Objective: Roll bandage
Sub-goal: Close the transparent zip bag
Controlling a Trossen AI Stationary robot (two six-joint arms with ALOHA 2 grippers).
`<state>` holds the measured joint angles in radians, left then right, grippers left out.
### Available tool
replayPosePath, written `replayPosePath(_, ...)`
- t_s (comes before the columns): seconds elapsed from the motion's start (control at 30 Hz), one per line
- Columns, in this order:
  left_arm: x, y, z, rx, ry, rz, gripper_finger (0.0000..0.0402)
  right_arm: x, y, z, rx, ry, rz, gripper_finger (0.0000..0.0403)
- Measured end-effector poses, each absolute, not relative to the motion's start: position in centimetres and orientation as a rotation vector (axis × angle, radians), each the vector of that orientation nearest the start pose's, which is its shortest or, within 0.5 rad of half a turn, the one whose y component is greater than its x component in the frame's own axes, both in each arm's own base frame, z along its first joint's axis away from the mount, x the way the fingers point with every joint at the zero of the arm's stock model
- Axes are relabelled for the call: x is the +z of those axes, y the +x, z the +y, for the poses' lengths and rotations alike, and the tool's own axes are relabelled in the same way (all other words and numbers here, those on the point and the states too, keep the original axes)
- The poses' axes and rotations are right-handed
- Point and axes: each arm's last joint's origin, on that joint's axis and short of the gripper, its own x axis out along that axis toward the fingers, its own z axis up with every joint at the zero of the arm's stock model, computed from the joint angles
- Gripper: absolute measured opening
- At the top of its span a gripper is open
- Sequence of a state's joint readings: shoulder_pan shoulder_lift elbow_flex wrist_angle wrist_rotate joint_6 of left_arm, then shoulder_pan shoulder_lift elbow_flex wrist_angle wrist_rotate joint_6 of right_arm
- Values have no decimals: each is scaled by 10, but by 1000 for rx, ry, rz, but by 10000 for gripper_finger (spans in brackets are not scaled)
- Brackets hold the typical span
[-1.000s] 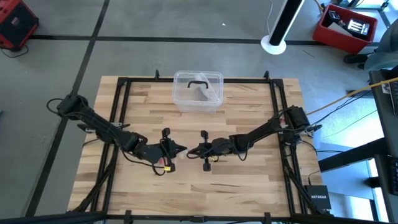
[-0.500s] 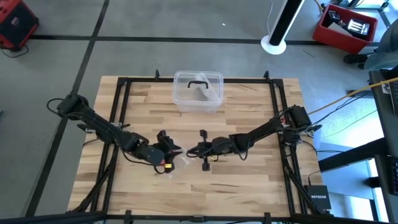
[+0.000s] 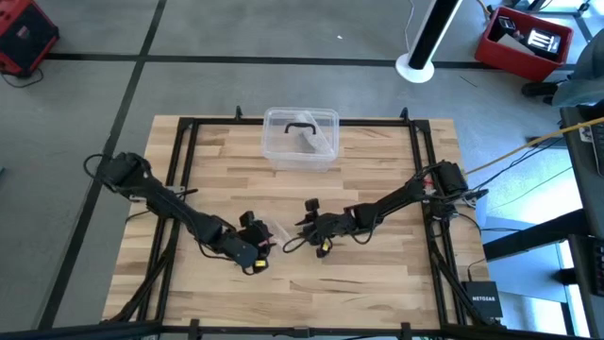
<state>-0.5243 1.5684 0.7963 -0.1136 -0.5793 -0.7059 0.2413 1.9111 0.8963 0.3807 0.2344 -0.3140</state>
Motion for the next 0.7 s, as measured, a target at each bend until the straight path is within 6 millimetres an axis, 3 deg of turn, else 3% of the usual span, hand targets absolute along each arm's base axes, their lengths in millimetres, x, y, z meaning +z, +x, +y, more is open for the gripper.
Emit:
replayPosePath(0.27, 149, 266, -136, 345, -215, 731, 127, 94, 373, 86, 172, -696, 477, 151)
replayPosePath(0.7, 146, 257, -153, 268, -162, 758, 127, 101, 388, 95, 347, -725, 361, 152)
